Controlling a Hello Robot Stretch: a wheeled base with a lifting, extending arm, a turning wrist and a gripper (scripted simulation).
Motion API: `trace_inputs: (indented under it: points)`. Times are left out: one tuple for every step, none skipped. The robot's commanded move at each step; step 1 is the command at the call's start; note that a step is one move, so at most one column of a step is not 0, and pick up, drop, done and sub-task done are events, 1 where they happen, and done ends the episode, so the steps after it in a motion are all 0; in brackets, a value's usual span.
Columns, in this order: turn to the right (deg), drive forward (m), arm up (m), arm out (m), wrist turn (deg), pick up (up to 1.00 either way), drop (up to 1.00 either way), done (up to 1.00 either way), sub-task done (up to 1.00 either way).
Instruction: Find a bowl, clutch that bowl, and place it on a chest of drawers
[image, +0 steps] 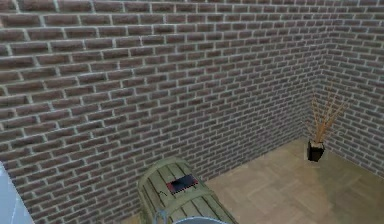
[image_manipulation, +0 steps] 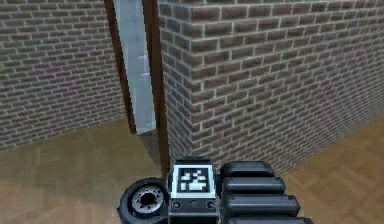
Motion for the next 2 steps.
trace_inputs:
  points:
    - [45.0, 0.00, 0.00, 0.00, 0.0, 0.00, 0.00, 0.00, 0.00]
    - [45.0, 0.00, 0.00, 0.00, 0.0, 0.00, 0.00, 0.00, 0.00]
